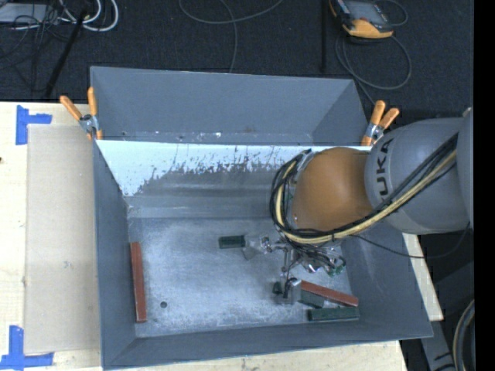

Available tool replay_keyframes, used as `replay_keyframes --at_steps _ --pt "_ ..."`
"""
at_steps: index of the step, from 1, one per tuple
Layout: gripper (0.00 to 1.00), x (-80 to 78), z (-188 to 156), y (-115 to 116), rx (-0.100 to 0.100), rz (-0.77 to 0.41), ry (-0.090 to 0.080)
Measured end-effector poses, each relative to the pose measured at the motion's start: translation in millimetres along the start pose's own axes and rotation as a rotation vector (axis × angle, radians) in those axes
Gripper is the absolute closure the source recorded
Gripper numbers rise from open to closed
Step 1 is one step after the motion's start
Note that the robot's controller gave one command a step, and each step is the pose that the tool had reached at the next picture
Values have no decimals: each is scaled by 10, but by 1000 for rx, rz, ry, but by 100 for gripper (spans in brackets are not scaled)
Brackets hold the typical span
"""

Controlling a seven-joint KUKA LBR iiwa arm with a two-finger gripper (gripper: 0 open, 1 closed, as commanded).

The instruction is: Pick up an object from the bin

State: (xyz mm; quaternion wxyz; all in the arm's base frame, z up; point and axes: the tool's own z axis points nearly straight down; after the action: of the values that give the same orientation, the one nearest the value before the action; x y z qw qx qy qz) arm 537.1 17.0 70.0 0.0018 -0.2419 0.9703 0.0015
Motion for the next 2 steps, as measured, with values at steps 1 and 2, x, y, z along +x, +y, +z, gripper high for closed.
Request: replay_keyframes --at_steps 1,2 --pt "0 -636 -435 -307 5 -79 -5" --pt "0 -787 27 -45 -1 -168 6"
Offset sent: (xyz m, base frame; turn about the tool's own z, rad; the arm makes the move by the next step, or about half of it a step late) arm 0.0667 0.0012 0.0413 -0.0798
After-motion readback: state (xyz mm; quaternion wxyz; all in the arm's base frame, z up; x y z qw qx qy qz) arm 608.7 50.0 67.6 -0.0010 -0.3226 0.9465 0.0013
